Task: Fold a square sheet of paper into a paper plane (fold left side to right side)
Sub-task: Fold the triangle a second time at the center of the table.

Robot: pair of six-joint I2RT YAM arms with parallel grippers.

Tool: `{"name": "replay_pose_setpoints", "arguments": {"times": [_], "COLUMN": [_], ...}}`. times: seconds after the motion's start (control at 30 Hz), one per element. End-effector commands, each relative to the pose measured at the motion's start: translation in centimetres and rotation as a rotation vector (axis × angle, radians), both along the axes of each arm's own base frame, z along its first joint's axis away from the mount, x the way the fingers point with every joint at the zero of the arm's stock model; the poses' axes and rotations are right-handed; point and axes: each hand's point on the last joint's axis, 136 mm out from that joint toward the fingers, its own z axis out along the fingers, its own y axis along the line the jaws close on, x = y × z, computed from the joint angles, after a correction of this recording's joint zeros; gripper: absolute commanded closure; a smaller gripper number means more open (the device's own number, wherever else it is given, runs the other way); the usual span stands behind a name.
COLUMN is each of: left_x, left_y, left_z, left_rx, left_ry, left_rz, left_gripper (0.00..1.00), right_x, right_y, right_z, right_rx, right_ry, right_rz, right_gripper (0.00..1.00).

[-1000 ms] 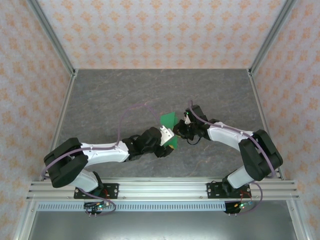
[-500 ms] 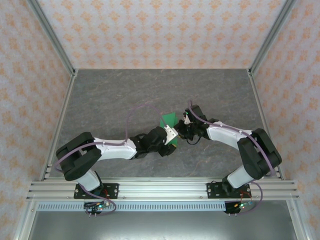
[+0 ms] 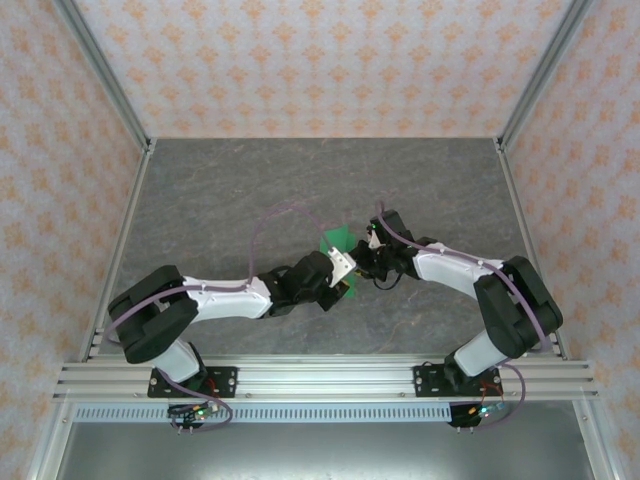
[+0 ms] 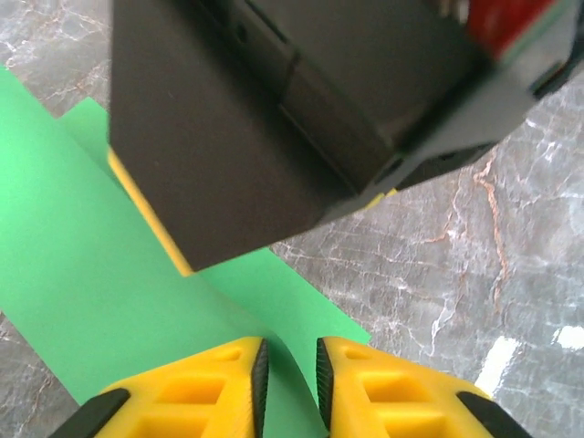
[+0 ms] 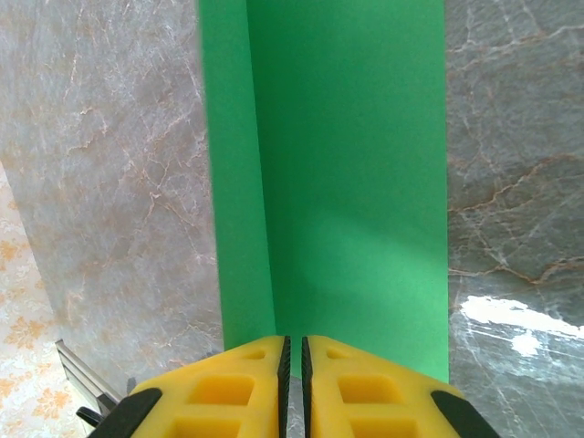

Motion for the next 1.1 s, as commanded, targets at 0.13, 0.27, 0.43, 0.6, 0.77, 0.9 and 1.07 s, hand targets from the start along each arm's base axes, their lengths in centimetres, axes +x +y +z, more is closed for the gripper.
{"name": "replay_pose_setpoints", "arguments": {"times": [0.13,0.27,0.43,0.6,0.77,0.9,1.07], "left_x": [-0.3,-0.2,0.1,0.1,0.4,0.6,1.2], "left_y": [0.4,0.6,0.8,0.7,1.2,1.6,2.2], "left_z": [1.2,0.9,1.0,1.3,1.3,0.9,0.3], "left_rx": [-0.003,-0.024,-0.079,-0.137,-0.167,-0.171,-0.17], "left_ry": [-0.007,0.029,0.076,0.14,0.183,0.231,0.275], "left_rz": [0.011,0.02,0.028,0.014,0.025,0.034,0.062], "left_gripper": [0.87,0.92,1.0,1.0,1.0,1.0,1.0], "right_x": [0.4,0.7,0.8,1.1,0.5,-0.7,-1.9], "right_y": [-0.5,-0.7,-0.8,-1.5,-2.4,-2.1,-0.5], "right_z": [-0.4,0.1,0.5,1.8,2.0,0.9,-1.0], "right_rx": [-0.049,-0.055,-0.044,-0.037,-0.045,-0.013,0.03], "right_ry": [-0.002,-0.016,-0.025,-0.074,-0.082,-0.052,-0.006], "right_rz": [0.005,0.004,0.004,-0.006,-0.011,-0.011,-0.004], "right_gripper": [0.85,0.85,0.85,0.83,0.79,0.8,0.85]}}
